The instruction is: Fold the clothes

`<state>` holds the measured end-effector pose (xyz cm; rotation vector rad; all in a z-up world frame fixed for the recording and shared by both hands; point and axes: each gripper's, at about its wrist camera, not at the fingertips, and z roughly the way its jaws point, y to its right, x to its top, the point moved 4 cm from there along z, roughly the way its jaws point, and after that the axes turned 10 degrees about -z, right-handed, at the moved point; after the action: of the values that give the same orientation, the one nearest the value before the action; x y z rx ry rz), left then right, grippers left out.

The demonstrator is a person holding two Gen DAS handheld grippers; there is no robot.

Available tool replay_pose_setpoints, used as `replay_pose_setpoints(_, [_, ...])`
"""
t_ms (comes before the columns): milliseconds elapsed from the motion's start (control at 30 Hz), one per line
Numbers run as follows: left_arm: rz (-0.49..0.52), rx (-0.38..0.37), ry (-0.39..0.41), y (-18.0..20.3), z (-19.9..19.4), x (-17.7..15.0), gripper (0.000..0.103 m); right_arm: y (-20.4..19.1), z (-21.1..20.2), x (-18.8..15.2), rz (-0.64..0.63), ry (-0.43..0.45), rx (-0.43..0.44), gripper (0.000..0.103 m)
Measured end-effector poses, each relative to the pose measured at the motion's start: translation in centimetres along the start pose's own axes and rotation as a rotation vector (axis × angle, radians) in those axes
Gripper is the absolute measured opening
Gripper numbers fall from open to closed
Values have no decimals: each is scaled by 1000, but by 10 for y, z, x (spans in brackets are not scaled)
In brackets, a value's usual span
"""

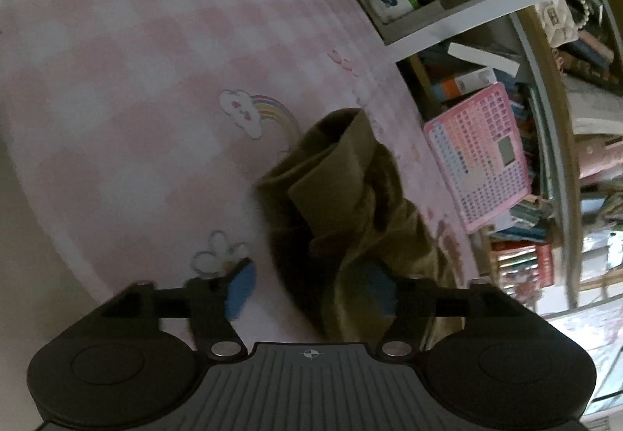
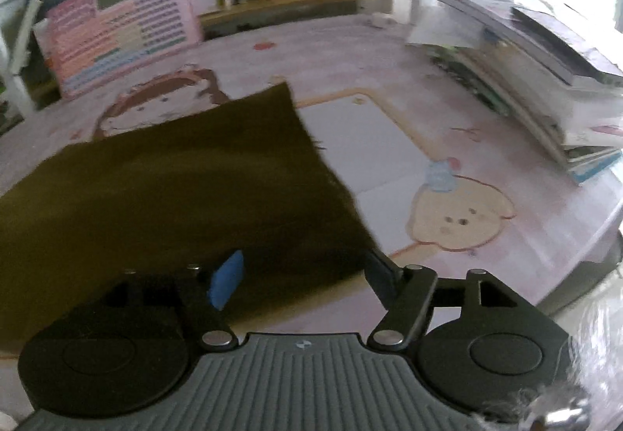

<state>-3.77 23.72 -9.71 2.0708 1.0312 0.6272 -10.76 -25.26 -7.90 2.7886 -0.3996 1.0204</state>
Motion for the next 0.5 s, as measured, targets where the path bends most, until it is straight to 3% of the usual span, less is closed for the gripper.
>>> replay_pose_setpoints(233, [-84,-21,40,8,18,6,58,12,23,3,16,-70,22,64])
replay_pose_setpoints(300, [-83,-3,53,8,23,7,35,9,28,9,-4,-75,23,59])
replay_pose_setpoints(367, [-103,-6,54,5,29,10,27,6,35,17,-31,-66,29,49])
replay_pose_setpoints(500, [-39,13,58,20,41,17,16,-4,49,35,-76,-32,74,27])
